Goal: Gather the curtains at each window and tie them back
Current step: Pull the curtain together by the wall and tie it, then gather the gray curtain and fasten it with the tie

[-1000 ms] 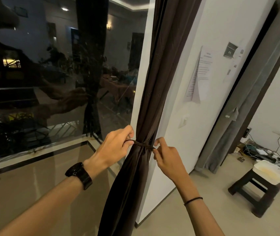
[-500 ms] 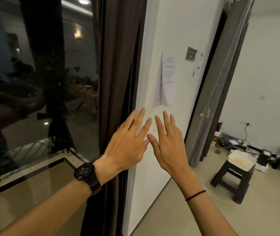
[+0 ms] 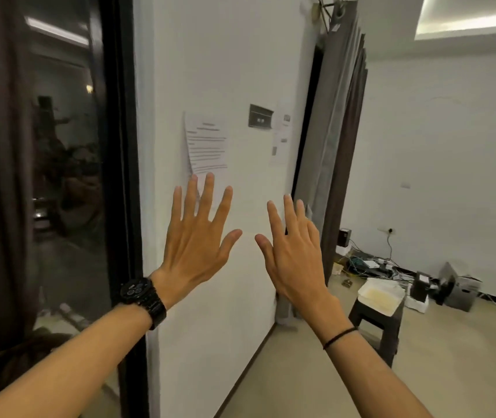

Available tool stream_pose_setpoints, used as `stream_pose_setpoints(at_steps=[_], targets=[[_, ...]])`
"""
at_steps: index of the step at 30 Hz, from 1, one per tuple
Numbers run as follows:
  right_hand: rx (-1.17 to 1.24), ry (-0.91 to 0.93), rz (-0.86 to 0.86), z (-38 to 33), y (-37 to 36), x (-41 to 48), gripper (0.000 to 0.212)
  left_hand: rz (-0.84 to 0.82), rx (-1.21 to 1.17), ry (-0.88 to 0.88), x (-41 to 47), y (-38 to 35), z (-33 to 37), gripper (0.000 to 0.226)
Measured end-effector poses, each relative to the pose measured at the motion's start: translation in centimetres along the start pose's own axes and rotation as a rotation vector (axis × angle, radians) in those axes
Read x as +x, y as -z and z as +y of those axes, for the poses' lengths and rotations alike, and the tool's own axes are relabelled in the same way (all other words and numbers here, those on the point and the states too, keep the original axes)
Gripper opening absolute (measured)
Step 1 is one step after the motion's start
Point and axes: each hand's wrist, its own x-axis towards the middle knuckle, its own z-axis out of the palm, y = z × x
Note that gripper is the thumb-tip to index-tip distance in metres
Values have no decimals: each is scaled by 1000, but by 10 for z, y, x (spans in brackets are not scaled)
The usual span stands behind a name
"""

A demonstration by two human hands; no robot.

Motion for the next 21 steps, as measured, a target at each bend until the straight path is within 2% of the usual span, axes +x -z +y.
stream_pose_setpoints(at_steps=[9,21], targets=[[-53,-81,43,129,-10,41,67,75,-54,-37,105,-79,93,84],[-141,-112,114,275,-83,150,69,186,-123,-43,269,-208,153,84]])
